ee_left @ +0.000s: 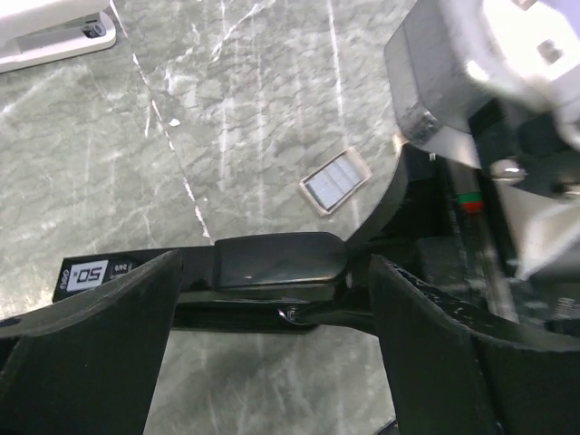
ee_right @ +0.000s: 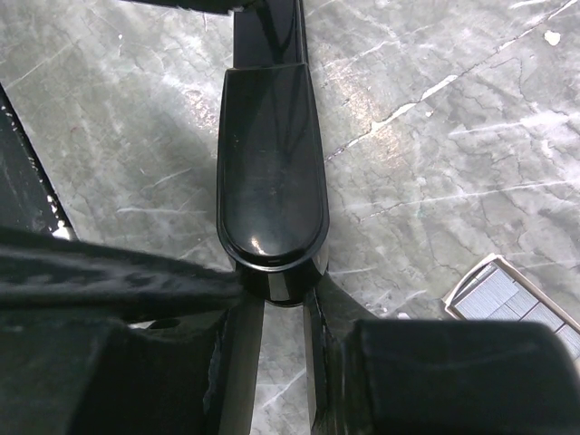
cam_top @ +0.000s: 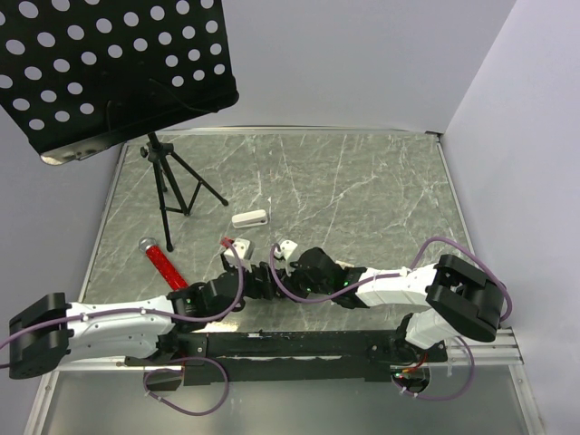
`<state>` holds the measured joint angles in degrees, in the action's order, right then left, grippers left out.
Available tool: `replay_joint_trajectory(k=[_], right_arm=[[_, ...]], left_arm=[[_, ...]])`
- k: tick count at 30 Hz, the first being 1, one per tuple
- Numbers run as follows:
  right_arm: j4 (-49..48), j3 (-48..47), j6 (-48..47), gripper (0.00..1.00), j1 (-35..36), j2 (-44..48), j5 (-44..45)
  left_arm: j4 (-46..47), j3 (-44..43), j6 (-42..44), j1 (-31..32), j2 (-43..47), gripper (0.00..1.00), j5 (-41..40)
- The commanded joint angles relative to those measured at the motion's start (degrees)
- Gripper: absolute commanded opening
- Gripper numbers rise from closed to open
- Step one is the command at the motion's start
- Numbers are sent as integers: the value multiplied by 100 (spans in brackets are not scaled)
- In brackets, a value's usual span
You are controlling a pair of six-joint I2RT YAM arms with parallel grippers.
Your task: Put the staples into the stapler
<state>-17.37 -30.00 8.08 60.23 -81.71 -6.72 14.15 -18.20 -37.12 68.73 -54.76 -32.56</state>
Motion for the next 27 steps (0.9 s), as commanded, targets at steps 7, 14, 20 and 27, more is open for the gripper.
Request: replay_joint_trajectory(k=[7, 14, 20, 27], right_arm=[[-145, 11, 203, 41, 33, 226, -4], [742, 38, 370, 61, 59, 901, 303], [2700, -830, 247, 77, 68, 1342, 566], [4468, -2386, -166, 79, 86, 429, 575]], left_arm=[[-614, 106, -691, -667, 1318, 91, -67], [-1344, -184, -446, -2352, 1855, 97, 662], [-1950, -728, 64, -3233, 2136, 99, 900], [-2355, -1195, 767, -3331, 2750, 99, -136]])
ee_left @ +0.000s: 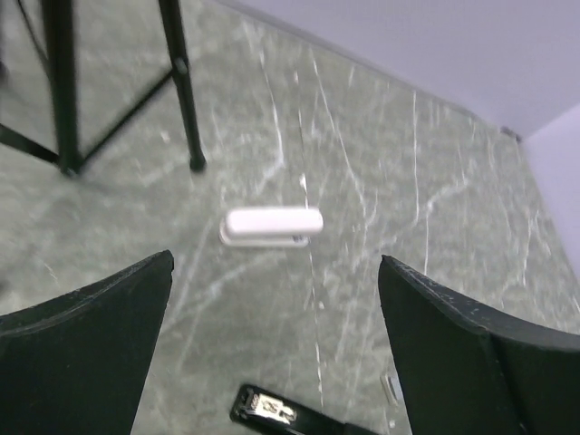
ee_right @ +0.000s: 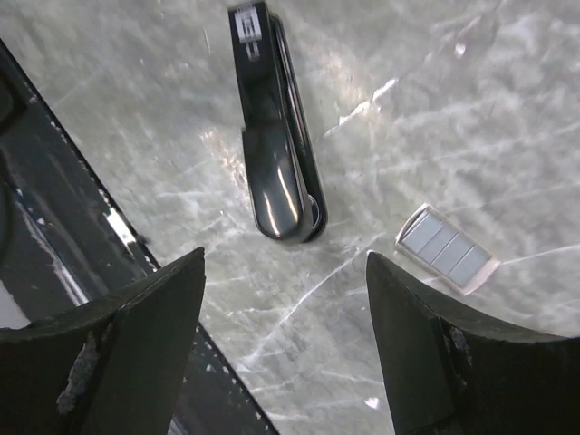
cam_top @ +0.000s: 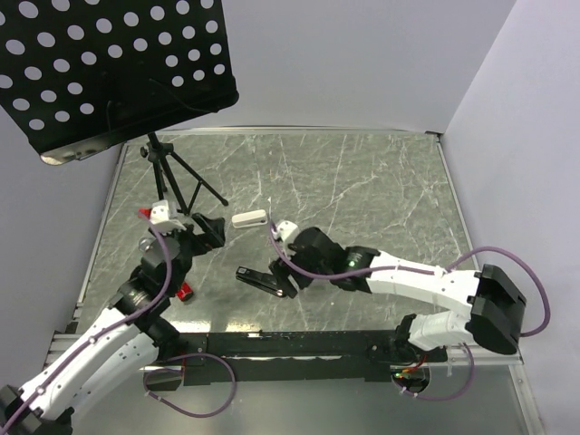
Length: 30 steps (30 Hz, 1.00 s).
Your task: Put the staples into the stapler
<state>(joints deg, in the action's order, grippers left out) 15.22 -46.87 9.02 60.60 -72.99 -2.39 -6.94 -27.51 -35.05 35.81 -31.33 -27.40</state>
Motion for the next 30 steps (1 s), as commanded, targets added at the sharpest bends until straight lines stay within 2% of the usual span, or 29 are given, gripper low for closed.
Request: replay_joint_trajectory(k=[1, 10, 16, 19, 25, 27, 30], right_arm=[[1350, -1014, -321, 79, 57, -575, 160], [2327, -2457, -743, 79, 198, -2059, 55], [2705, -3143, -814, 68, 286, -2833, 230], [2801, -3337, -849, 57, 303, -3106, 230], [2767, -3329, -858, 18, 303, -3423, 231], [2662, -3171, -849, 9, 312, -3502, 231], [2451, -2951, -972, 4, 304, -3677, 143]], left_arm=[[-255, -273, 734, -39, 496, 99, -775], [114, -9, 1421, -39, 1217, 99, -1558], [131, -53, 1545, -48, 1173, 99, -1734], [149, -35, 1571, -39, 1208, 99, -1734], [175, -44, 1571, -48, 1138, 99, -1593], [167, -53, 1545, -48, 1103, 99, -1567], [193, -53, 1527, -48, 1050, 99, -1427]])
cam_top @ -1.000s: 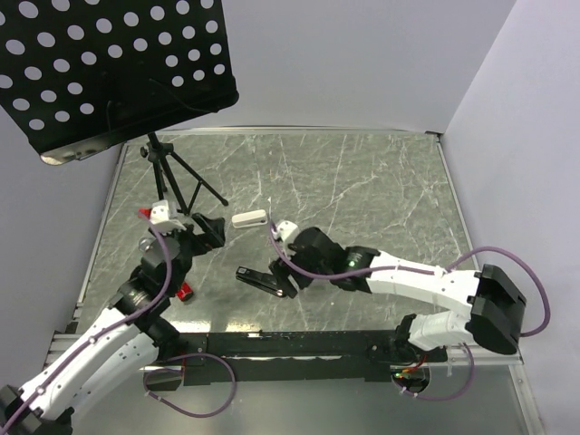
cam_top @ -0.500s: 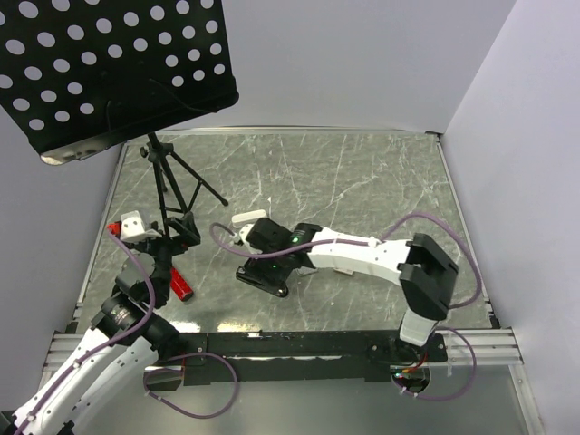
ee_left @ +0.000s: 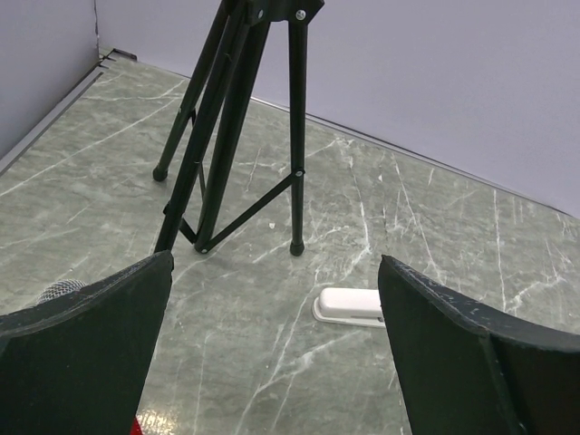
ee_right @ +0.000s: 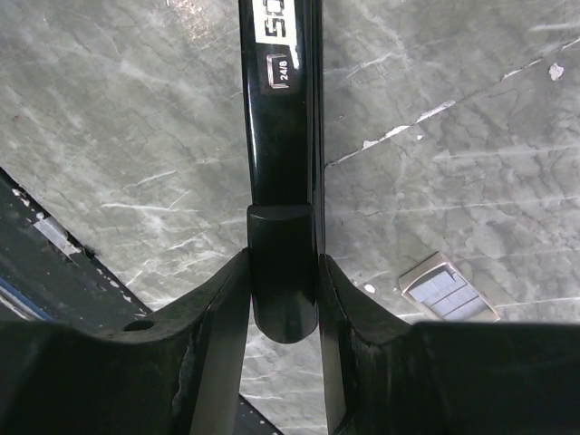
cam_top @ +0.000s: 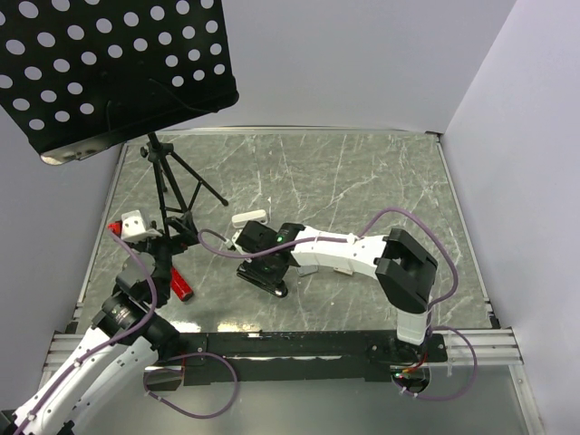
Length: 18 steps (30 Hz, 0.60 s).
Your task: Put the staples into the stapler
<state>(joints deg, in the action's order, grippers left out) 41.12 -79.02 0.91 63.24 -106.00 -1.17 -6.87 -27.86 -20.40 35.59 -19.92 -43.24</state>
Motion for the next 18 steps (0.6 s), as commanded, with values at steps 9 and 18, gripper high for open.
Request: replay_joint_trajectory(k=[9, 18], right_arm=[[-614, 932, 234, 0, 30, -896, -498], [157, 372, 498, 20, 39, -299, 28]], left_arm=[[169, -27, -25, -26, -108, 99, 334], [169, -18, -51, -35, 23, 99, 282]])
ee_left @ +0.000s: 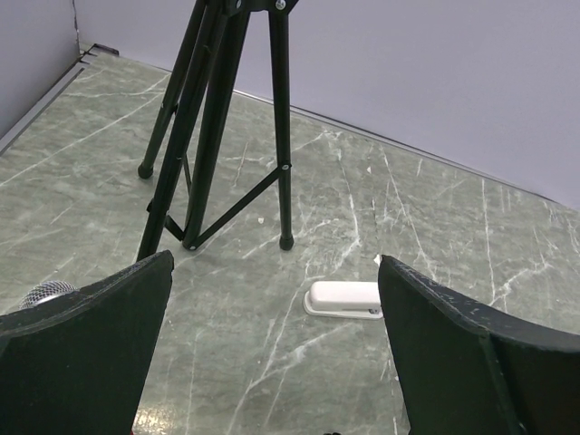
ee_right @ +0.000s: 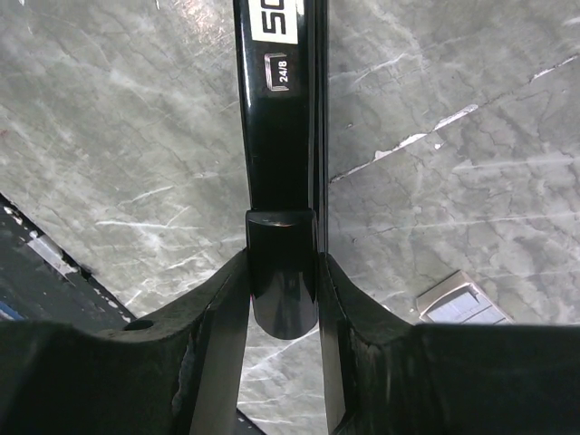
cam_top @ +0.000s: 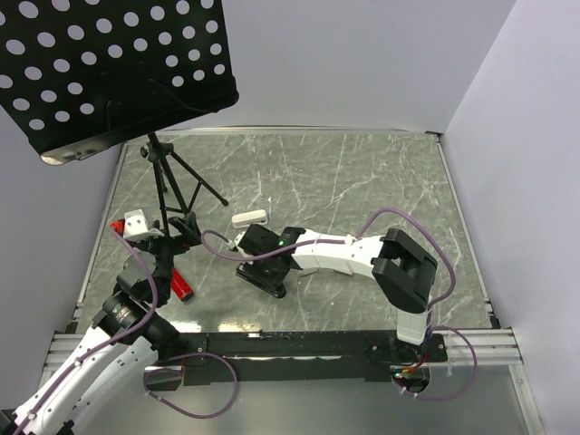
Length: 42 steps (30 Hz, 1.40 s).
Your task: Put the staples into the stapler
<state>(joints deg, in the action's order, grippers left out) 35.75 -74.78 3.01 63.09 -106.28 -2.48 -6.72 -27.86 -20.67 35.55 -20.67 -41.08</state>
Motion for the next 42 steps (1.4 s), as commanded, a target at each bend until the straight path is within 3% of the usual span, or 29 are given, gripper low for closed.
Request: replay_joint_trajectory(k=[1, 6, 12, 17, 19, 21, 26, 30, 31, 35, 37, 42], right_arm=[[775, -297, 297, 26, 46, -227, 204], [1048, -827, 332, 59, 37, -165, 415], [1101, -994, 306, 72, 37, -297, 389], [1031, -1012, 315, 68, 19, -490, 380], [987, -1056, 367, 60, -42, -578, 415], [873, -1073, 516, 46, -139, -604, 433], [723, -1240, 921, 33, -542, -639, 678], [697, -1626, 1245, 34, -850, -806, 749], [688, -1688, 1290, 36, -929, -911, 697], [478, -1733, 1483, 68, -1132, -860, 521], [346, -1619, 1589, 77, -1237, -509, 643], [135, -759, 2151, 90, -1903, 1025, 1187]], left_arm=[[145, -27, -25, -22, 98, 99, 56], [101, -44, -34, -31, 133, 99, 12], [127, -18, -25, -31, 212, 100, -23], [110, -27, -34, -22, 186, 99, -14], [118, -27, -34, -31, 186, 100, 3], [118, -27, -43, -31, 194, 99, 30], [127, -36, -69, -31, 238, 99, 74], [145, -27, -122, -39, 247, 99, 65], [127, -36, -174, -31, 256, 99, 65], [-74, -106, -490, -39, 352, 99, -128], [-215, -150, -728, -39, 414, 99, -338], [-680, -457, -773, -39, 625, 100, -348]])
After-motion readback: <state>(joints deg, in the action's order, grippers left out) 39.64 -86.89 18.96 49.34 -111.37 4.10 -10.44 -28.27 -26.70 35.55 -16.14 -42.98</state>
